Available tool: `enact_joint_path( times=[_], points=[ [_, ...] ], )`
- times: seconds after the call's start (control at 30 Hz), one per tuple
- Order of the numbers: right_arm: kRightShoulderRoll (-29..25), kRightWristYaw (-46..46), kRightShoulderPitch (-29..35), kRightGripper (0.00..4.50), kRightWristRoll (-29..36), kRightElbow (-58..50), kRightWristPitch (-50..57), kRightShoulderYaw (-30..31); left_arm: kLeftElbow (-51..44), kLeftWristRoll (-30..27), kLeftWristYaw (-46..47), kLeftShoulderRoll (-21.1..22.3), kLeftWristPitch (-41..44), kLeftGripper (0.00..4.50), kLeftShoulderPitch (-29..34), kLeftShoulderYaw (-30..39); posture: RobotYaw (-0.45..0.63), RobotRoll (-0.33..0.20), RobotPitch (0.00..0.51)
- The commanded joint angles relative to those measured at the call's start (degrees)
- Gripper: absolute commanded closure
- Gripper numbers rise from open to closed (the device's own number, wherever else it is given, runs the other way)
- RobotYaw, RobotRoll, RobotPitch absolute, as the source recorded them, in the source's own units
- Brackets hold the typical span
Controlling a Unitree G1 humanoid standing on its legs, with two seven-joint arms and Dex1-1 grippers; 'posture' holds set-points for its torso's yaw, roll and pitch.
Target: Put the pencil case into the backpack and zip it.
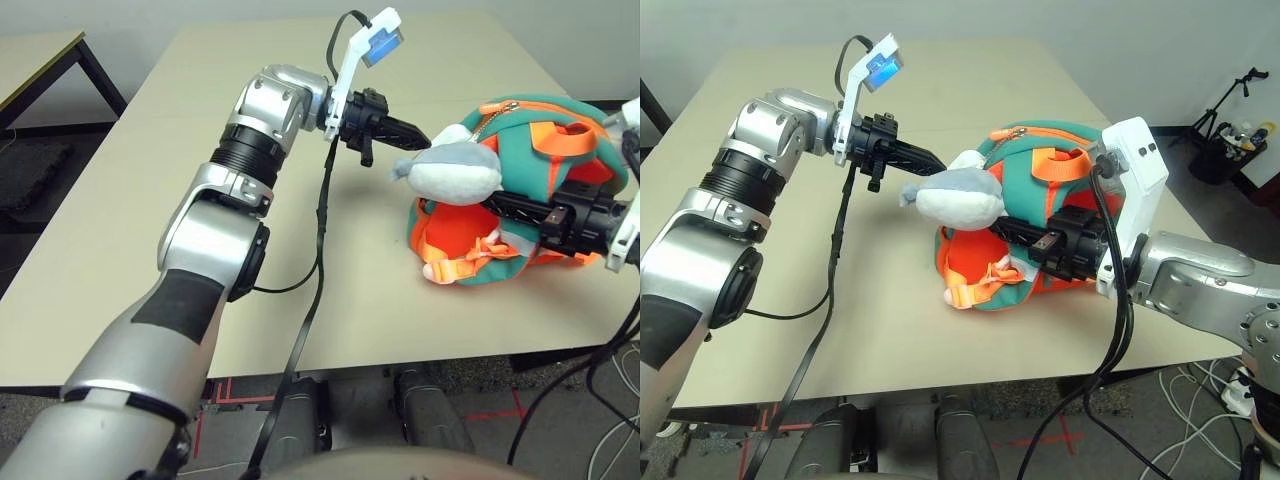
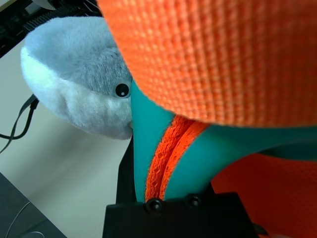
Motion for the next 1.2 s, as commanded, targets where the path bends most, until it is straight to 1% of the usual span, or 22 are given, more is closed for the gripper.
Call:
enact_joint_path(
  times=[0.03, 0.23, 0.5, 0.57, 0.63, 0.77, 0.8, 0.87, 0.97, 1.0, 1.07, 1.2],
  points=[
    [-0.2, -0.2, 0.6, 4.35, 1.5, -1.6, -0.3, -1.0, 1.1, 0.8, -0.2, -1.2, -0.6, 4.5, 0.6, -0.7, -0.17, 0.0, 0.108],
    [-0.2, -0.5, 0.6, 4.35, 1.7, -1.8, -0.4, -1.1, 3.5, 2.0, 1.3, -4.5, -2.5, 4.5, 0.6, -1.3, -0.19, 0.0, 0.114],
    [0.0, -0.8, 0.3, 4.35, 2.0, -1.8, -0.6, -0.6, 7.9, 2.8, 3.7, -10.3, -4.6, 4.5, 0.1, -1.0, -0.2, 0.0, 0.115],
    [0.0, -0.9, 0.2, 4.35, 2.0, -1.9, -0.6, -0.5, 8.7, 3.1, 4.1, -10.9, -5.4, 4.5, 0.4, -0.8, -0.2, 0.0, 0.113],
    [0.0, -0.9, 0.2, 4.35, 1.9, -1.8, -0.6, -0.6, 9.0, 3.3, 4.6, -10.7, -6.3, 4.5, 0.4, -0.3, -0.19, 0.0, 0.11],
    [-0.1, -0.7, 0.2, 4.35, 1.7, -1.7, -0.5, -0.5, 6.9, 3.7, 5.2, -6.8, -10.1, 4.5, -0.6, 1.1, -0.18, 0.0, 0.106],
    [0.0, -0.7, 0.2, 4.35, 1.6, -1.6, -0.6, -0.4, 5.4, 3.4, 5.9, -5.3, -11.6, 4.5, -0.9, 2.1, -0.17, 0.0, 0.104],
    [0.0, -0.4, 0.2, 4.35, 1.4, -1.5, -0.6, -0.5, 0.9, 2.4, 6.7, -1.8, -13.0, 4.5, -1.1, 3.8, -0.16, 0.0, 0.101],
    [0.0, 0.4, 0.1, 4.35, 0.7, -0.9, -0.5, -0.4, -9.6, 2.1, 4.3, 4.3, -12.0, 4.5, 1.1, 3.4, -0.13, 0.0, 0.097],
    [0.1, 0.9, -0.2, 4.35, 0.2, -0.6, -0.4, -0.1, -14.5, 1.8, 3.2, 6.7, -10.5, 4.3, 2.4, 3.1, -0.12, 0.0, 0.095],
    [0.3, 1.7, -0.6, 4.35, -0.7, 0.0, -0.4, 0.3, -22.5, 0.8, 1.7, 10.2, -7.2, 3.88, 4.5, 2.5, -0.1, 0.0, 0.091],
    [0.8, 3.3, -2.0, 4.35, -2.6, 1.3, -0.2, 1.5, -37.0, -2.1, -0.4, 15.8, 0.2, 2.58, 7.8, 1.5, -0.08, 0.0, 0.084]
  ],
)
